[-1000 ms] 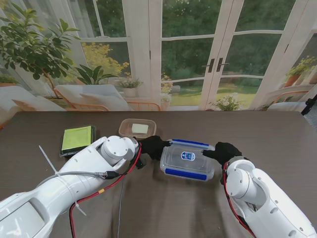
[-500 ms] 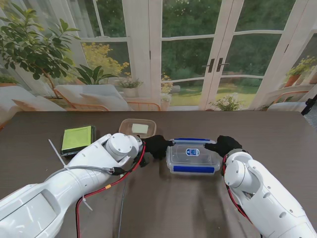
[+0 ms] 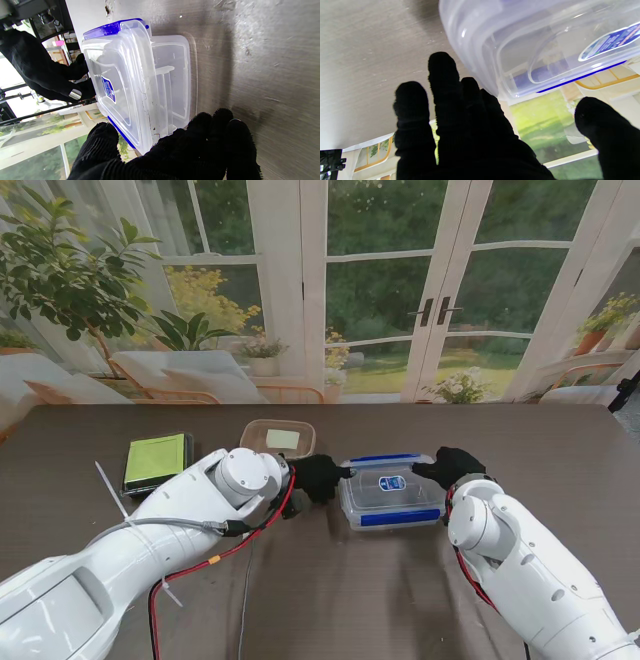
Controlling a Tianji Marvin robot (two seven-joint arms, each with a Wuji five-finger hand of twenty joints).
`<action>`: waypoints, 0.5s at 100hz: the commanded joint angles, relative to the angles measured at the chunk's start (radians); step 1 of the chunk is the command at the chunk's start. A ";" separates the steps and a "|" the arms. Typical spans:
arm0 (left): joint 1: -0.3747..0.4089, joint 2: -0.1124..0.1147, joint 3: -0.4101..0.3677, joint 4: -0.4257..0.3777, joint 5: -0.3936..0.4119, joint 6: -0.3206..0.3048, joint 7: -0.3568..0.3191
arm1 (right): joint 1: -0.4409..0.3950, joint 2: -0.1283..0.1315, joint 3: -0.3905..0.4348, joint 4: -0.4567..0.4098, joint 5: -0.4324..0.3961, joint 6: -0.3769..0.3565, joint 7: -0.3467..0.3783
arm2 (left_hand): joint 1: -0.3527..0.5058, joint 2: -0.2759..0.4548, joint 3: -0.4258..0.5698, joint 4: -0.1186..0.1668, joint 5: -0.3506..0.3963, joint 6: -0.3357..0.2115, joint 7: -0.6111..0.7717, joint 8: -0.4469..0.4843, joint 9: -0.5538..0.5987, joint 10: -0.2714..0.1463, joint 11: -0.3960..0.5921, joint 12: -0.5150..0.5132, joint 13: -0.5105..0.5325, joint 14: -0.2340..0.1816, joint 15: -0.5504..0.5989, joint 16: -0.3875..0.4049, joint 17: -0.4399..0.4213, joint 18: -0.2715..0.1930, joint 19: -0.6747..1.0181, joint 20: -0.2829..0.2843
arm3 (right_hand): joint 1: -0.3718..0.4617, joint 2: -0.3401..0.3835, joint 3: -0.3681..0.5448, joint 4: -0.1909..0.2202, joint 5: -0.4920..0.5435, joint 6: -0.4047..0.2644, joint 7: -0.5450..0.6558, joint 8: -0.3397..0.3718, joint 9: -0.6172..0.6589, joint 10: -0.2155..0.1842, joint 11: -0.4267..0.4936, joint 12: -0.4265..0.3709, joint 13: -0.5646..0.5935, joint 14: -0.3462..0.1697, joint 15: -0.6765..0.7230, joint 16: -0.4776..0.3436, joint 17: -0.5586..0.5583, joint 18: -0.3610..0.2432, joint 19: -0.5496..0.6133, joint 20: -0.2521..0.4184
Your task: Pair container bodies with their lids
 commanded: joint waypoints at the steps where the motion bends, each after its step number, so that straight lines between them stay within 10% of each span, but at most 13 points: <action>1: 0.013 -0.004 -0.001 -0.035 0.005 0.005 -0.019 | 0.002 -0.016 -0.013 -0.012 -0.008 -0.008 0.013 | -0.003 -0.019 -0.003 -0.009 -0.026 -0.105 0.003 0.007 -0.034 -0.058 -0.008 -0.004 -0.010 -0.002 -0.005 -0.003 -0.020 -0.075 -0.023 -0.003 | -0.007 -0.021 0.061 -0.011 -0.060 -0.280 0.020 0.005 -0.039 -0.099 0.001 0.001 -0.028 0.005 0.003 -0.002 -0.094 0.002 -0.018 0.024; 50: 0.047 0.035 -0.017 -0.097 0.045 0.050 -0.006 | 0.054 -0.004 -0.063 0.036 -0.065 0.041 0.050 | -0.015 -0.023 -0.001 -0.008 -0.071 -0.105 -0.004 0.002 -0.036 -0.050 -0.004 0.004 -0.007 -0.004 -0.012 -0.010 -0.020 -0.072 -0.030 0.000 | -0.011 -0.006 0.028 -0.006 -0.161 -0.270 0.017 0.005 -0.092 -0.110 0.009 -0.003 -0.061 -0.001 0.010 -0.005 -0.115 -0.012 -0.027 0.031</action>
